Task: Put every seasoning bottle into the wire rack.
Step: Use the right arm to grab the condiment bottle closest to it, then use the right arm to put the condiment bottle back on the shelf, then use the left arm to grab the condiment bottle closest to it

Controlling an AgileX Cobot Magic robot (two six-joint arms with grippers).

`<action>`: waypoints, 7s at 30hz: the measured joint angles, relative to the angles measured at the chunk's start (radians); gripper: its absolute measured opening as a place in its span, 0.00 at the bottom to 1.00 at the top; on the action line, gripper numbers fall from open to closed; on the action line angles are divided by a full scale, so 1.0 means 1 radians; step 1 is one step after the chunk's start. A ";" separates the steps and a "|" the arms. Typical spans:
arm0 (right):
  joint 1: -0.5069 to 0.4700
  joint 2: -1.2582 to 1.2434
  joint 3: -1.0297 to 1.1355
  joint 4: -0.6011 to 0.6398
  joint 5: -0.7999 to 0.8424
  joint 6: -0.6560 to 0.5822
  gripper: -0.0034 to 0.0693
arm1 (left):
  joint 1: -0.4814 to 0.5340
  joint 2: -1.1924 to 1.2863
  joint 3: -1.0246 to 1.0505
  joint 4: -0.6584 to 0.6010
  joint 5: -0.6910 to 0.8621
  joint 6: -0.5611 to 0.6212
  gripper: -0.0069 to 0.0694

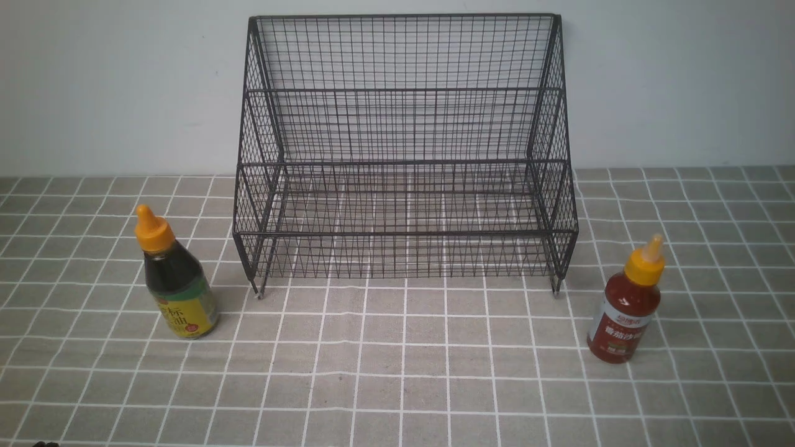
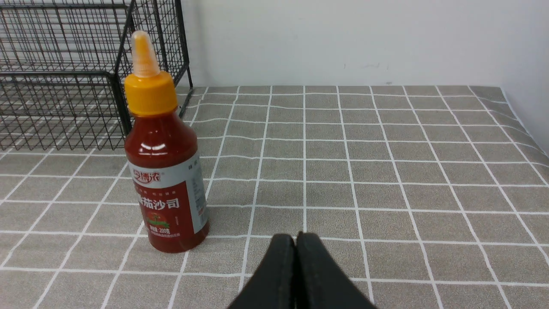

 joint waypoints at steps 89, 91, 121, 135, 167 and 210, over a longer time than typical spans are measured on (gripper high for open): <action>0.276 1.681 -1.435 0.011 0.846 0.071 0.70 | 0.000 0.000 0.000 0.000 0.000 0.000 0.08; 0.281 1.725 -1.438 0.000 0.846 0.083 0.80 | 0.000 0.000 0.000 0.000 0.001 0.000 0.08; 0.281 1.480 -1.710 0.098 0.895 -0.055 0.46 | 0.000 0.000 0.000 0.000 0.001 0.000 0.08; 0.289 1.826 -1.965 0.202 0.898 -0.104 0.46 | 0.000 0.000 0.000 0.000 0.001 0.000 0.08; 0.441 1.832 -2.068 0.010 0.876 -0.028 0.59 | 0.000 0.000 0.000 0.000 0.001 0.000 0.08; 0.441 -0.008 -0.464 0.031 -0.250 0.025 0.03 | 0.000 0.031 -0.223 -0.542 -0.505 0.040 0.08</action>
